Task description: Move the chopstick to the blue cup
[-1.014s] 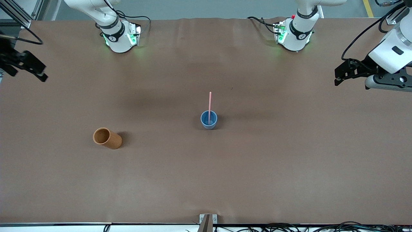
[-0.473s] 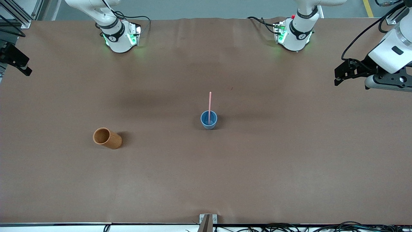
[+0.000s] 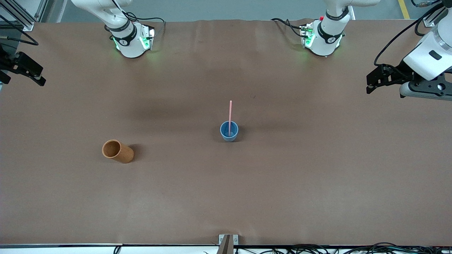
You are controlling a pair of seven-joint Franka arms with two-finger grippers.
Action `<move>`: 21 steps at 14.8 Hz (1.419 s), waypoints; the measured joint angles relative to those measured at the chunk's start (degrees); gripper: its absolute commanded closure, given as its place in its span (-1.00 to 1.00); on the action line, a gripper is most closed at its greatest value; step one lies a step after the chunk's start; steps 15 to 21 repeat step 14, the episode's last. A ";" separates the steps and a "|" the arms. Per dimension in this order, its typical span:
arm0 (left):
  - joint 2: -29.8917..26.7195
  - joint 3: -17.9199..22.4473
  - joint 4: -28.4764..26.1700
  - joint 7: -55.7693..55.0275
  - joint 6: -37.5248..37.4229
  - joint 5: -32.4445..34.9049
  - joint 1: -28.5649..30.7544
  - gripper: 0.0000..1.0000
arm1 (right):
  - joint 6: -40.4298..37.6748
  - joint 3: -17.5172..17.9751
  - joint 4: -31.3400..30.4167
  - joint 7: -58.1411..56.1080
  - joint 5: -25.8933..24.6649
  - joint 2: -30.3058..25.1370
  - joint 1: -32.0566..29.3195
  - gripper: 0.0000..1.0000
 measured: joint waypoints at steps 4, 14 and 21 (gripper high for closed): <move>0.00 0.00 0.00 0.00 0.00 0.00 0.00 -1.00 | 0.00 -0.21 0.00 -1.46 0.51 1.10 -0.29 -1.00; 0.00 0.00 0.00 0.00 0.00 0.00 0.00 -1.00 | 0.01 -0.19 0.08 -3.76 1.36 1.77 -2.73 -1.00; 0.00 0.00 0.00 0.00 0.00 0.00 0.00 -1.00 | 0.01 -0.19 0.08 -3.76 1.36 1.77 -2.73 -1.00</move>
